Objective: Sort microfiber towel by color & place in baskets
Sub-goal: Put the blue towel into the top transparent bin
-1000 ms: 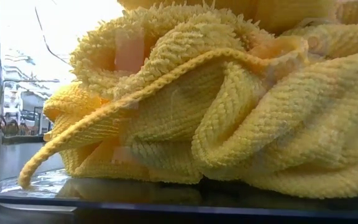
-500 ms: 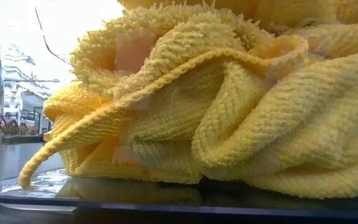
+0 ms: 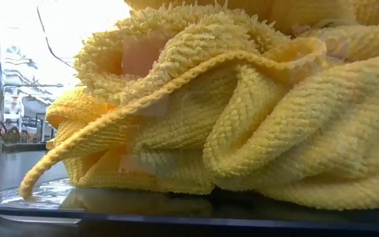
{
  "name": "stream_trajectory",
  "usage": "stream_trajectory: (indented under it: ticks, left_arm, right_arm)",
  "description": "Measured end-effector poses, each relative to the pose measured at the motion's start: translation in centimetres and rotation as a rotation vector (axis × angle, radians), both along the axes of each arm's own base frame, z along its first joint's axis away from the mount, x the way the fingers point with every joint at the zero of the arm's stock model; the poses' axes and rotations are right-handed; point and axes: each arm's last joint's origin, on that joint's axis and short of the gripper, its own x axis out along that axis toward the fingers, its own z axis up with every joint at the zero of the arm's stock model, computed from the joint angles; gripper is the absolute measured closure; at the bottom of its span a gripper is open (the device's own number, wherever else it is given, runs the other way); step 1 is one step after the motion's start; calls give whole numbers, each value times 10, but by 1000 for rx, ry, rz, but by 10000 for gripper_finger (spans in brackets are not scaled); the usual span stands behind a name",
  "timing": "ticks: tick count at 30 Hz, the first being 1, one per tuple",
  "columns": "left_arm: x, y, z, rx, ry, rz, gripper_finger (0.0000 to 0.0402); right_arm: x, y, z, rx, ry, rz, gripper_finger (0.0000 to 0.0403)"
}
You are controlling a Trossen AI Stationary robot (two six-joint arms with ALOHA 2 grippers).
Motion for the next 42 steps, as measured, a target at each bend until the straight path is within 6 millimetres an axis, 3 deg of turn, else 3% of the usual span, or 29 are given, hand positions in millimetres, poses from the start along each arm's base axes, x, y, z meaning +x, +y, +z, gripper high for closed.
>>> stream_trajectory:
  ticks: [7, 14, 27, 35, 39, 42]
  left_arm:
    - [-1, -5, 0, -14, 6, 13, 96]
    - [-2, -3, -4, 25, 35, 83, 96]
    - [-13, 24, -24, 99, 265, 429, 96]
    - [-25, 70, -36, 263, 452, 601, 96]
    - [-31, 105, -51, 285, 585, 656, 96]
    - [-36, 131, -63, 282, 663, 675, 96]
  right_arm:
    - [-10, -23, -56, 63, 58, -171, 403]
    - [-14, -38, -101, 201, 19, -162, 402]
    - [6, -60, -145, 447, 167, -131, 390]
    - [10, -61, -156, 531, 180, -174, 388]
    - [8, -57, -151, 578, 132, -165, 378]
    - [6, -55, -140, 574, 99, -182, 350]
